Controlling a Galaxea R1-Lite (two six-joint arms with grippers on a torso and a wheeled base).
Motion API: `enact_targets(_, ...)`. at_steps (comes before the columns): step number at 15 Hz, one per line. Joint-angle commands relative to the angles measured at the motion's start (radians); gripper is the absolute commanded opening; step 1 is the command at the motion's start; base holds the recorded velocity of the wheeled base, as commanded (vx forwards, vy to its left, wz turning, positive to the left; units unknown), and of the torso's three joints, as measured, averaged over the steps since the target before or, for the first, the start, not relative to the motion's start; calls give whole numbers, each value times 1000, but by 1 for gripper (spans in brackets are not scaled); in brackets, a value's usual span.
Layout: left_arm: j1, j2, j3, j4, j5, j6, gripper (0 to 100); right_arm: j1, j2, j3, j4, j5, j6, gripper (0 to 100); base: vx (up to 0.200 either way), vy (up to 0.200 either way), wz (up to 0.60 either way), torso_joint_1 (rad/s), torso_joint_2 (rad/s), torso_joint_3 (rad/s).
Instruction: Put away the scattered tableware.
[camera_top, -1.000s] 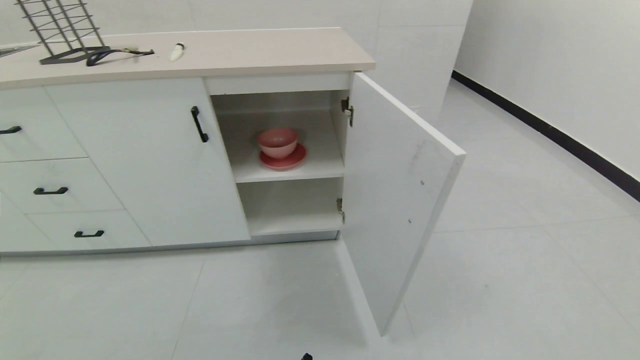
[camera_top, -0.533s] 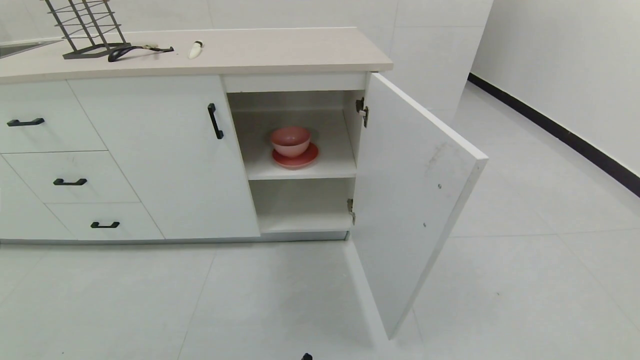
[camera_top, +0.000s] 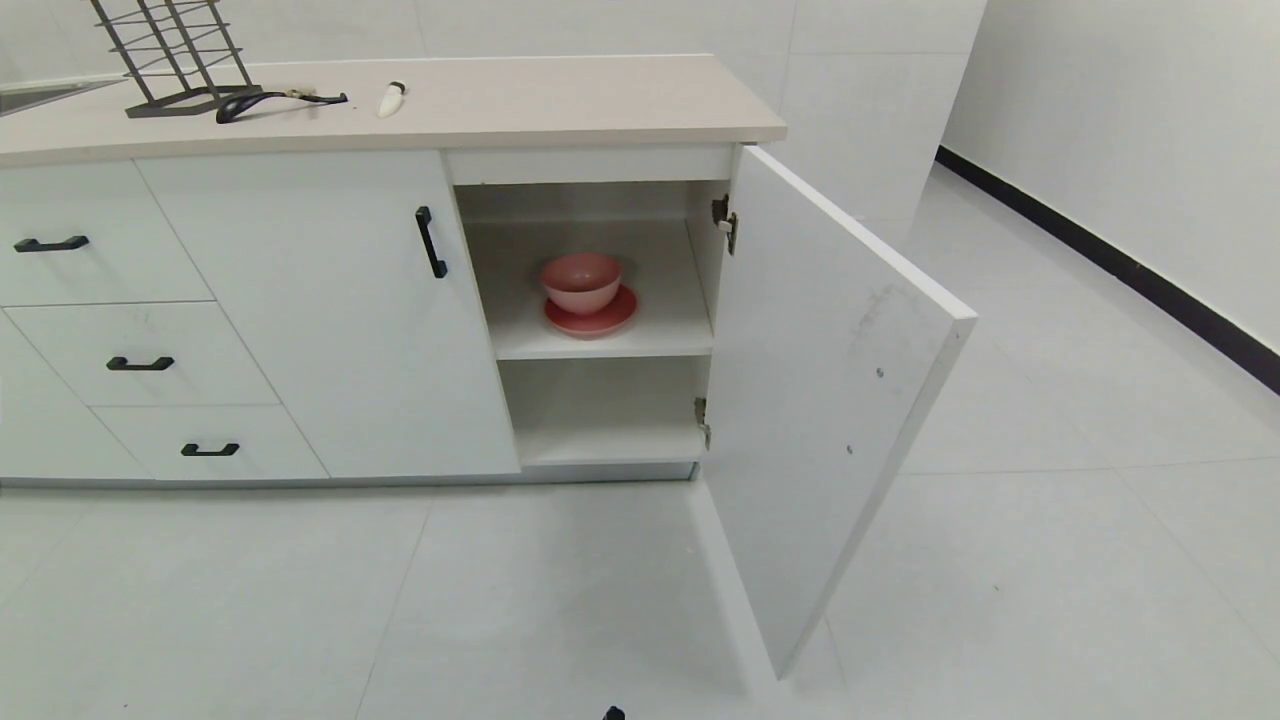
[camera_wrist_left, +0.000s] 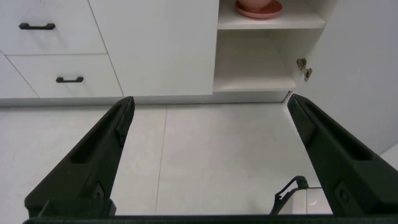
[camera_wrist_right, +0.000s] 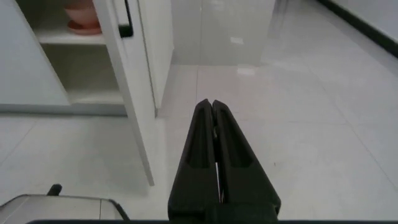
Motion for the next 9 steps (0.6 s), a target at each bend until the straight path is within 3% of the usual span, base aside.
enact_targets(1, 0, 1, 0, 0, 0, 0, 100, 0, 0, -2, -110, 110, -28, 0, 0, 0, 0, 0, 0, 0)
enact_targets(3, 0, 1, 0, 0, 0, 0, 100, 9, 3, -48, -110, 274, 38, 0, 0, 0, 0, 0, 0, 0)
enact_targets(5, 0, 1, 0, 1, 0, 0, 100, 9, 89, -131, -104, 356, 110, 0, 0, 0, 0, 0, 0, 0)
enact_targets(9, 0, 1, 0, 1, 0, 0, 100, 5, 331, -225, -108, 373, 75, 0, 0, 0, 0, 0, 0, 0)
